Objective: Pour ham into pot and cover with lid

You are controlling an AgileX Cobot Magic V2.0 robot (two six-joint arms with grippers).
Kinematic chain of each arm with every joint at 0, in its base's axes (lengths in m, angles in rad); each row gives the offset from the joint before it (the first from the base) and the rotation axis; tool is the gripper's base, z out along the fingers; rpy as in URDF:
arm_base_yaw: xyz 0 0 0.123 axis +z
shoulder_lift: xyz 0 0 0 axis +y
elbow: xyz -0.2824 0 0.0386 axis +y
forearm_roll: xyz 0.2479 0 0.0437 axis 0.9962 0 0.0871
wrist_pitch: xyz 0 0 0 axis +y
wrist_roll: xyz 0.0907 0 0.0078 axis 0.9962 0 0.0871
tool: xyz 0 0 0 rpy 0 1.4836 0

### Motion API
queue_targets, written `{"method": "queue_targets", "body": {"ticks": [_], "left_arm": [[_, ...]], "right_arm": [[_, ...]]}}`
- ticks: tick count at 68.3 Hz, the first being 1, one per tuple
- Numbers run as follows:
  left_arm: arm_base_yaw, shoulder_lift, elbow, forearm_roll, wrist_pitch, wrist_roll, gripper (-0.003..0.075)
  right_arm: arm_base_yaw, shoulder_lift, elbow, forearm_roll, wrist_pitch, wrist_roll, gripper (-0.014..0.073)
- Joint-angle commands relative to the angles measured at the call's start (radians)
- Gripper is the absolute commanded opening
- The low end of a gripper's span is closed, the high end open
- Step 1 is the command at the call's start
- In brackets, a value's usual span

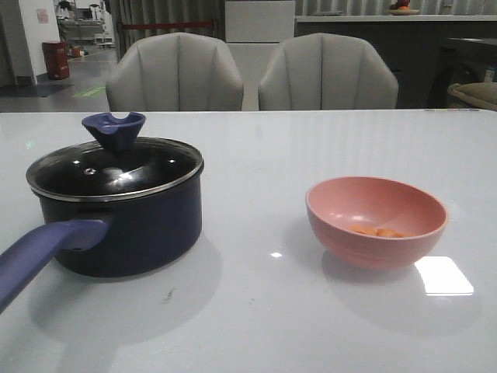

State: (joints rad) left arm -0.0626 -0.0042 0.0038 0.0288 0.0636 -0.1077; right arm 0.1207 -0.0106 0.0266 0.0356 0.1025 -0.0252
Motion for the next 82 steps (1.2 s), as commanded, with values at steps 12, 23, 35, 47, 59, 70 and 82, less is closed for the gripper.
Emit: {"method": "queue_targets", "body": {"ticks": [12,23,35,47,59,70,82], "left_arm": [[0.0,-0.019,0.023,0.002,-0.076,-0.01,0.0113],[0.0,-0.019,0.023,0.002,-0.076,-0.01,0.0113],[0.0,-0.019,0.023,0.002,-0.076,-0.01,0.0113],[0.0,-0.019,0.023,0.002,-0.103,-0.01,0.0113],[0.0,-0.019,0.023,-0.003,-0.157,-0.01,0.0113],[0.0,-0.019,0.019,-0.003,-0.395,-0.01,0.0113],[0.0,-0.015,-0.063,-0.02,-0.415,-0.01,0.0113]], "right_arm": [[-0.006,-0.019,-0.005,-0.007,-0.077,-0.007,0.017],[-0.006,-0.019,-0.005,-0.007,-0.077,-0.007,0.017],[-0.006,-0.019,-0.005,-0.007,-0.077,-0.007,0.017],[-0.006,-0.019,-0.005,-0.007,-0.077,-0.007,0.017],[-0.006,-0.019,-0.005,-0.007,-0.077,-0.007,0.017],[-0.006,-0.019,-0.005,-0.007,-0.077,-0.007,0.017],[-0.006,-0.019,-0.005,-0.007,-0.077,-0.007,0.017]]}}
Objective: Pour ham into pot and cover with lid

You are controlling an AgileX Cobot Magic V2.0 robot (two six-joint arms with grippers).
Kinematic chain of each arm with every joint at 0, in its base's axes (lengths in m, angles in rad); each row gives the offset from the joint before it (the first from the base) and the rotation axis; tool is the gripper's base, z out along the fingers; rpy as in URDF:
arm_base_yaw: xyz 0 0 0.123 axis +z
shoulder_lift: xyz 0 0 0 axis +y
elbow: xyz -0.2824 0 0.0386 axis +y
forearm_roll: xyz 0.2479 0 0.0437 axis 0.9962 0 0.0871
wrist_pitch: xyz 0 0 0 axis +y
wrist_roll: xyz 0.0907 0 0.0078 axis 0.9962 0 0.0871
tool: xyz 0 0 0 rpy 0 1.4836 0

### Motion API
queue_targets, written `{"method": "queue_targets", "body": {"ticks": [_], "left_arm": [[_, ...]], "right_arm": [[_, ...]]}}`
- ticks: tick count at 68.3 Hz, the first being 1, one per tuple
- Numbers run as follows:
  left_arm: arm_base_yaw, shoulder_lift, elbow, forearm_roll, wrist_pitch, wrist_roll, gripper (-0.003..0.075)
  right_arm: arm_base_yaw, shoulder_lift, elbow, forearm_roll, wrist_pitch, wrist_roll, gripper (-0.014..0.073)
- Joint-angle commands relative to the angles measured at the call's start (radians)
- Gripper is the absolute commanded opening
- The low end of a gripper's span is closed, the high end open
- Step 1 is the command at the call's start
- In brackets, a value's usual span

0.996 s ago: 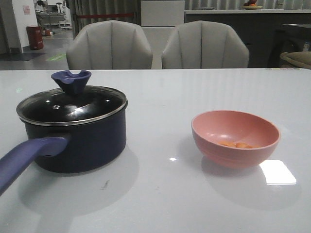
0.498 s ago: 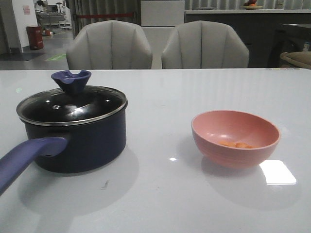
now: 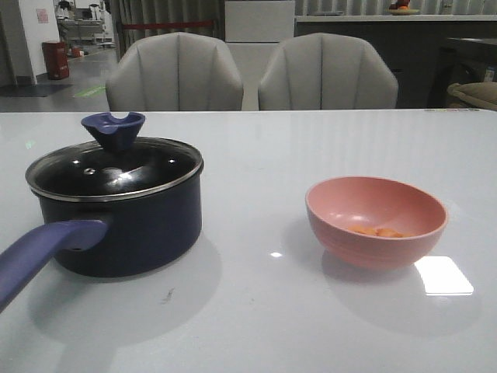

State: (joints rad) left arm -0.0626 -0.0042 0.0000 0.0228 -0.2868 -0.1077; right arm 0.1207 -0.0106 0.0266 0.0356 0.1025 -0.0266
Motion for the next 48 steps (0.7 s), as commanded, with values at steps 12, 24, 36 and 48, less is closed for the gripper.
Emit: {"method": "queue_targets", "body": {"ticks": [12,24,36,48], "left_arm": [[0.0,0.041,-0.242,-0.014,0.245,-0.01,0.0113],[0.0,0.17,-0.395,-0.014,0.444,-0.01,0.0113],[0.0,0.252,-0.433,-0.056,0.505,-0.01,0.0113],[0.0,0.305,-0.433,-0.052,0.488,-0.01,0.0113]], "right_arm": [[-0.006,-0.019,-0.005,-0.007,-0.077,-0.006,0.017],[-0.006,-0.019,-0.005,-0.007,-0.077,-0.006,0.017],[-0.006,-0.019,-0.005,-0.007,-0.077,-0.006,0.017],[-0.006,-0.019,-0.005,-0.007,-0.077,-0.006,0.017]]}}
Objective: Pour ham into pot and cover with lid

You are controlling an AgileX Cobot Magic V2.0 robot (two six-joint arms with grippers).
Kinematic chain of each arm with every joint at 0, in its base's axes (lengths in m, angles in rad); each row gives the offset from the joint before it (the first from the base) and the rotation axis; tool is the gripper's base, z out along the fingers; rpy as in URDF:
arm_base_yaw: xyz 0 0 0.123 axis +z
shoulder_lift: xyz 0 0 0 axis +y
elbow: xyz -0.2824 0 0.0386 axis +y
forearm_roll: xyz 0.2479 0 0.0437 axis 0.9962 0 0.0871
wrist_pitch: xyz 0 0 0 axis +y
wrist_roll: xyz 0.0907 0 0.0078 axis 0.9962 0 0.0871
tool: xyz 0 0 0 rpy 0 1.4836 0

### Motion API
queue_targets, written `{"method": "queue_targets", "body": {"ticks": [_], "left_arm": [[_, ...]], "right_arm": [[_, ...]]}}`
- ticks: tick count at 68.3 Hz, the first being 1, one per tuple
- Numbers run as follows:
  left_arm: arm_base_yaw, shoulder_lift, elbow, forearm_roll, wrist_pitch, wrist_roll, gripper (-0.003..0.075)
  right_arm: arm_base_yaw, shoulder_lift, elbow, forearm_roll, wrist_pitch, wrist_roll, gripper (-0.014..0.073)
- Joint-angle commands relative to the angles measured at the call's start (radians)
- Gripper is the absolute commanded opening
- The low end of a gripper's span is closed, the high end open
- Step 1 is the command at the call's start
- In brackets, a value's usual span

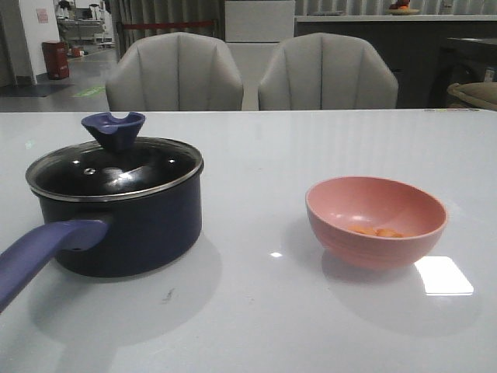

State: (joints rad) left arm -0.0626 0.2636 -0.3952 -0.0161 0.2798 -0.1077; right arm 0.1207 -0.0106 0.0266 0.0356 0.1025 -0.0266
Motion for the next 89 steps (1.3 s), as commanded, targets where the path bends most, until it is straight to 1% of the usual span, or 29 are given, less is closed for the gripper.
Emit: {"method": "queue_targets", "body": {"ticks": [1,9,14,18,27,30,33,46,50,61,74,81,89], "left_arm": [[0.0,0.037,-0.038,-0.013,-0.079,-0.01,0.0113],[0.0,0.055,-0.038,-0.013,-0.083,-0.01,0.0123],[0.0,0.064,-0.038,-0.013,-0.081,-0.01,0.0173],[0.0,0.078,-0.038,-0.01,-0.072,-0.01,0.0255],[0.0,0.106,-0.038,0.0,-0.062,-0.01,0.0568],[0.0,0.117,-0.038,0.0,-0.063,-0.01,0.0636],[0.0,0.121,-0.038,-0.004,-0.063,-0.01,0.067],[0.0,0.168,-0.054,-0.054,-0.057,-0.01,0.0669],[0.0,0.204,-0.097,-0.054,0.005,-0.01,0.0669],[0.0,0.375,-0.286,-0.061,0.216,-0.01,0.0661],[-0.004,0.613,-0.479,-0.095,0.391,-0.01,0.0626],[-0.047,0.743,-0.573,-0.095,0.458,-0.01,0.0615],[-0.145,0.88,-0.682,-0.095,0.515,-0.01,0.0615]], "right_arm": [[-0.006,-0.019,-0.005,-0.007,-0.077,-0.006,0.017],[-0.006,-0.019,-0.005,-0.007,-0.077,-0.006,0.017],[-0.006,-0.019,-0.005,-0.007,-0.077,-0.006,0.017],[-0.006,-0.019,-0.005,-0.007,-0.077,-0.006,0.017],[-0.006,-0.019,-0.005,-0.007,-0.077,-0.006,0.017],[-0.006,-0.019,-0.005,-0.007,-0.077,-0.006,0.017],[-0.006,-0.019,-0.005,-0.007,-0.077,-0.006,0.017],[-0.006,-0.019,-0.005,-0.007,-0.077,-0.006,0.017],[-0.006,-0.019,-0.005,-0.007,-0.077,-0.006,0.017],[-0.006,-0.019,-0.005,-0.007,-0.077,-0.006,0.017],[-0.006,-0.019,-0.005,-0.007,-0.077,-0.006,0.017],[-0.006,-0.019,-0.005,-0.007,-0.077,-0.006,0.017],[-0.006,-0.019,-0.005,-0.007,-0.077,-0.006,0.017]]}}
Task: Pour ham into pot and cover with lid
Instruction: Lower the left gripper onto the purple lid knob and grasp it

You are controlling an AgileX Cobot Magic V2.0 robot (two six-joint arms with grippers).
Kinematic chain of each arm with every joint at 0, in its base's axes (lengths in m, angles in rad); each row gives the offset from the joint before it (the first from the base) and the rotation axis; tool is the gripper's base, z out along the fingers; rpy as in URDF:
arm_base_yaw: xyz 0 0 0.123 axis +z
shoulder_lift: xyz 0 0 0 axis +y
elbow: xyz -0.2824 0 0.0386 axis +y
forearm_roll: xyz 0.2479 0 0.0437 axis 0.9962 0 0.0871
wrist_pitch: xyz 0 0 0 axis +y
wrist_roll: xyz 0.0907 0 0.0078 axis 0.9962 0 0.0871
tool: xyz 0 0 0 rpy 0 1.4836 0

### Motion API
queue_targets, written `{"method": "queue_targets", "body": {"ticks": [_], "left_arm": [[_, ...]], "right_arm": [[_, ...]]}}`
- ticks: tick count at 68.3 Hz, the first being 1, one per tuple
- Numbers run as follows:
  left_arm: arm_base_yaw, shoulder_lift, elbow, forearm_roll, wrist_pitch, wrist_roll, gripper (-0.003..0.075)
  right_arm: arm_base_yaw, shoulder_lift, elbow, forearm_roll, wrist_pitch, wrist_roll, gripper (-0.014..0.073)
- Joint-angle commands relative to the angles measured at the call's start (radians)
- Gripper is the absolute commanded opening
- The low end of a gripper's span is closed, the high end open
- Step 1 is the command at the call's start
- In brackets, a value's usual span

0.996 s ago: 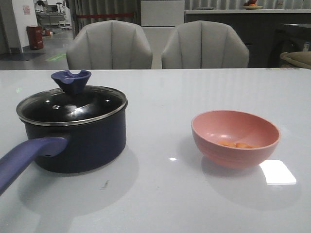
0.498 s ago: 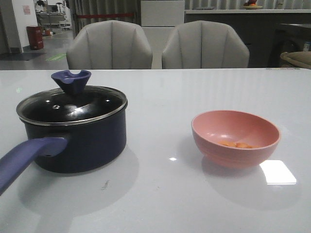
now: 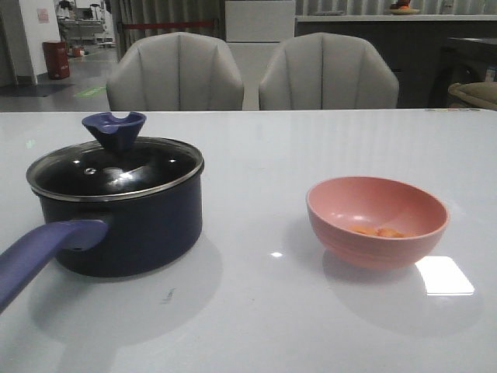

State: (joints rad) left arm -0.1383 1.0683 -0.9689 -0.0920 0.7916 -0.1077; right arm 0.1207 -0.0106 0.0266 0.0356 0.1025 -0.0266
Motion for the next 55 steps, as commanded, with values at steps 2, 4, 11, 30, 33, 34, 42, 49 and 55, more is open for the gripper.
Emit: {"method": "queue_targets", "body": {"ticks": [2,4,11,30,33,34,42,49,55], "left_arm": [[-0.095,0.105,-0.133,-0.02,0.013,-0.01,0.0615],[-0.121,0.134,-0.157,-0.02,0.016,-0.01,0.0615],[-0.212,0.238,-0.25,-0.018,0.041,-0.014,0.0615],[-0.349,0.479,-0.471,0.173,0.16,-0.214,0.0615],[-0.359,0.511,-0.497,0.18,0.177,-0.226,0.0615],[-0.36,0.52,-0.503,0.178,0.182,-0.228,0.0615],[-0.365,0.574,-0.536,0.169,0.186,-0.254,0.0615],[-0.365,0.611,-0.556,0.179,0.2,-0.279,0.0615],[-0.363,0.638,-0.569,0.184,0.209,-0.281,0.0615]], "right_arm": [[-0.006,-0.019,-0.005,-0.007,-0.077,-0.006,0.017],[-0.006,-0.019,-0.005,-0.007,-0.077,-0.006,0.017],[-0.006,-0.019,-0.005,-0.007,-0.077,-0.006,0.017],[-0.006,-0.02,-0.005,-0.007,-0.077,-0.006,0.017],[-0.006,-0.02,-0.005,-0.007,-0.077,-0.006,0.017],[-0.006,-0.02,-0.005,-0.007,-0.077,-0.006,0.017],[-0.006,-0.02,-0.005,-0.007,-0.077,-0.006,0.017],[-0.006,-0.02,-0.005,-0.007,-0.077,-0.006,0.017],[-0.006,-0.02,-0.005,-0.007,-0.077,-0.006,0.017]]}}
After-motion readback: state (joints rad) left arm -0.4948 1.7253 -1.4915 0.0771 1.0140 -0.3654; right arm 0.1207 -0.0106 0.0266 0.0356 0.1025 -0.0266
